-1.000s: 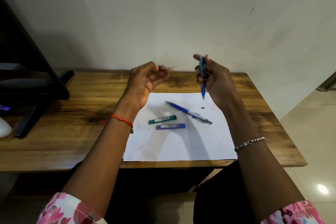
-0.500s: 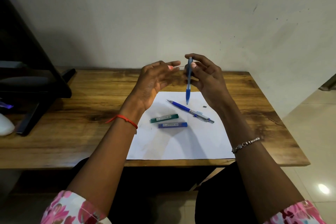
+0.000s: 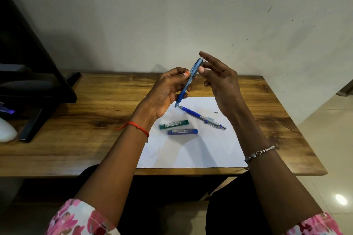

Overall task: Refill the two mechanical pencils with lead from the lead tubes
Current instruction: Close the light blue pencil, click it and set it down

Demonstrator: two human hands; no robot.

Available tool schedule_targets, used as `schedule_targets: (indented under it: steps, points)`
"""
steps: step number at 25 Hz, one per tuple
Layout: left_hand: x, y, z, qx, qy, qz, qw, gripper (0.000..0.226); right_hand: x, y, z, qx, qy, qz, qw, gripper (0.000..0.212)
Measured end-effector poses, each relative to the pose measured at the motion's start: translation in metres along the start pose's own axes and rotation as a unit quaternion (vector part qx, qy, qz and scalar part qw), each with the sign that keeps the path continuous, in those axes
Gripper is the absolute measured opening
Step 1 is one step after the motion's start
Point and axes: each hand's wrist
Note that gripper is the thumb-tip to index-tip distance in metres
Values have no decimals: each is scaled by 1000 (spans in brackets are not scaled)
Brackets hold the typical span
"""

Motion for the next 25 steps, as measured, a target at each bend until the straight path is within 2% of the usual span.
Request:
schedule_targets:
  steps: [5,11,16,18,25]
  points:
    - [-2,-2,-1,16,-32,8,999,17,1,-1,-1,12,-28,-4,1000,34]
    - [-2,-2,-1,14,-47,4,999,17,4,-1,0,26,-46,-6,999,22]
    - [-6,-6,-2,58,-72,21,996,6,-3,-3,-13,68,-171,3,983,10]
    - [-7,-7,-3,52,-79,33,995,10,-5,-3,-18,96,-201,2,975,9]
    - [-9,-8,0,49,-97,42,993,13,-10,-3,-15,125,-158,-13,980,10]
Point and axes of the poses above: each hand's wrist, its own y-axis away from the middle knuckle, its own z-axis out of the palm, x = y × z, and after that the axes turned 3 degrees about -x, right-handed
